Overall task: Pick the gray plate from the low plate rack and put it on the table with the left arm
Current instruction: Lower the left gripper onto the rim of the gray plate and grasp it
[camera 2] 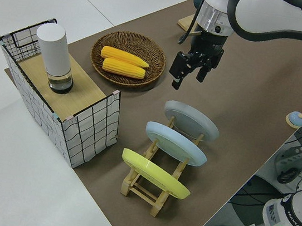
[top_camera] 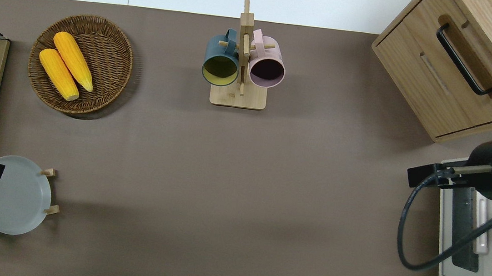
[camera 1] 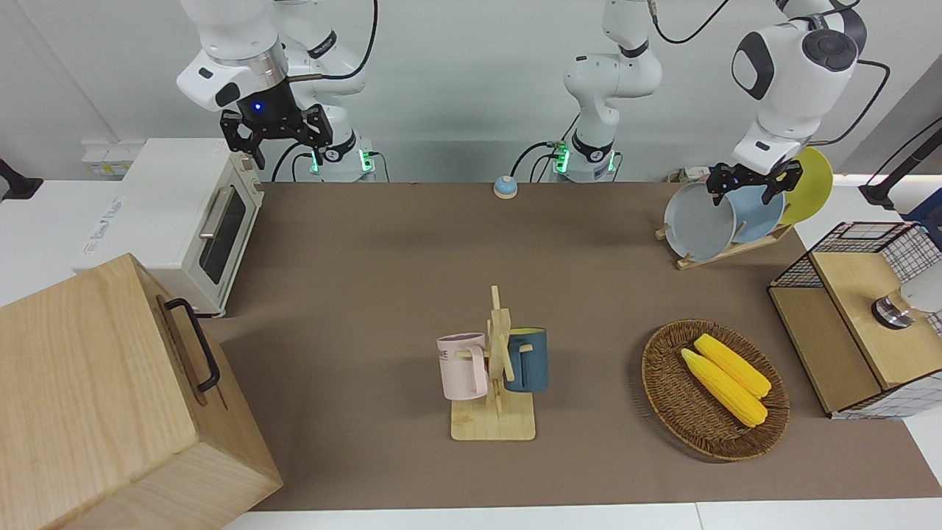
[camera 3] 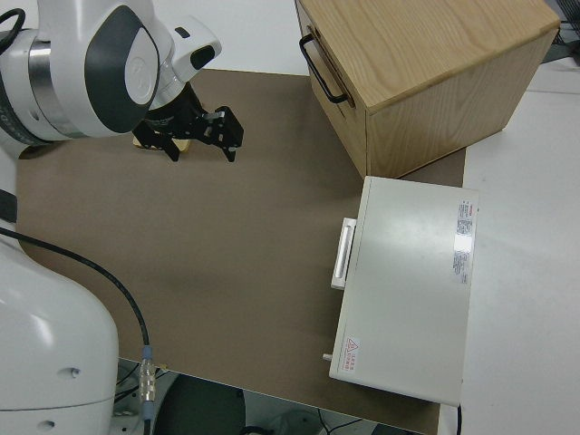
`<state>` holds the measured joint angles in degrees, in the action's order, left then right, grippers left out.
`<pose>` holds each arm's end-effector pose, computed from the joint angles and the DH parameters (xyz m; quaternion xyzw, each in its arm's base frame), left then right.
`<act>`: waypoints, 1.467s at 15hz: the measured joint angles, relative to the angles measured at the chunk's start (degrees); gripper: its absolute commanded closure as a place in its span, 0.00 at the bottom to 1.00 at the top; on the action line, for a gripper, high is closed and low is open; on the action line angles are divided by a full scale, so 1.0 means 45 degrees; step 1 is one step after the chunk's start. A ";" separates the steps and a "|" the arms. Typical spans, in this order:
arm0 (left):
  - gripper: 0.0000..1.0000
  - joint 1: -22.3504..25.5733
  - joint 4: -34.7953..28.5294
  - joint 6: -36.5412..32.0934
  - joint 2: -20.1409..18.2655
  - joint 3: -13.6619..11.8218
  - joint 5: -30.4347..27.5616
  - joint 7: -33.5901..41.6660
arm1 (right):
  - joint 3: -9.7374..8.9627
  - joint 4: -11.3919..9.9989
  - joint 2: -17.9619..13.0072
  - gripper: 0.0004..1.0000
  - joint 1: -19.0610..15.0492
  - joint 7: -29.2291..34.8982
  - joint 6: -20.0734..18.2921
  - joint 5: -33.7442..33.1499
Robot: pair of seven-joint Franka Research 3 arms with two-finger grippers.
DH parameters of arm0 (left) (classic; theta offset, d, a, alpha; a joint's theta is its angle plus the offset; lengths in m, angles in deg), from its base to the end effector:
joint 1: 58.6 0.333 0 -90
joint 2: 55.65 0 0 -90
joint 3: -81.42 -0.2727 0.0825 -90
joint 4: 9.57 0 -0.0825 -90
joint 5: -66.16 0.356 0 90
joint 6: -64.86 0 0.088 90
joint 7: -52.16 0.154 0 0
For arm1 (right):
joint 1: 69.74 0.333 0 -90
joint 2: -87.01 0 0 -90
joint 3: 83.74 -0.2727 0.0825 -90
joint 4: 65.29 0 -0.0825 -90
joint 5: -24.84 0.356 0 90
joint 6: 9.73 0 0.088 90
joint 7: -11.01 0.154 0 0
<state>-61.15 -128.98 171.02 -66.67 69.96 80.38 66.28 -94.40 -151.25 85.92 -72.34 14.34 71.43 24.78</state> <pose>0.4656 0.1055 0.4257 -0.9913 0.0843 0.0397 0.0932 0.4974 0.0711 0.5617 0.9986 0.0411 -0.0321 0.0055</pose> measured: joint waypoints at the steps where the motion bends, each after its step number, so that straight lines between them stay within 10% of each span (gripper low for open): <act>1: 0.01 0.0002 -0.0259 0.0243 -0.0061 -0.0005 0.0130 -0.0003 | 0.0000 0.0000 0.0000 0.01 0.0000 0.0000 0.0000 0.0000; 16: 0.05 0.0794 -0.2468 0.2529 -0.0235 -0.0078 0.0513 -0.0013 | 0.0000 0.0000 0.0000 0.01 0.0000 0.0000 0.0000 0.0000; 22: 0.70 0.0822 -0.2548 0.2553 -0.0244 -0.0078 0.0515 -0.0014 | 0.0000 0.0000 0.0000 0.01 0.0000 0.0000 0.0000 0.0000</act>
<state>-57.45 -140.45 182.51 -67.77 69.61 82.70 66.22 -94.40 -151.25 85.92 -72.34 14.34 71.44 24.78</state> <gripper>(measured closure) 0.163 0.009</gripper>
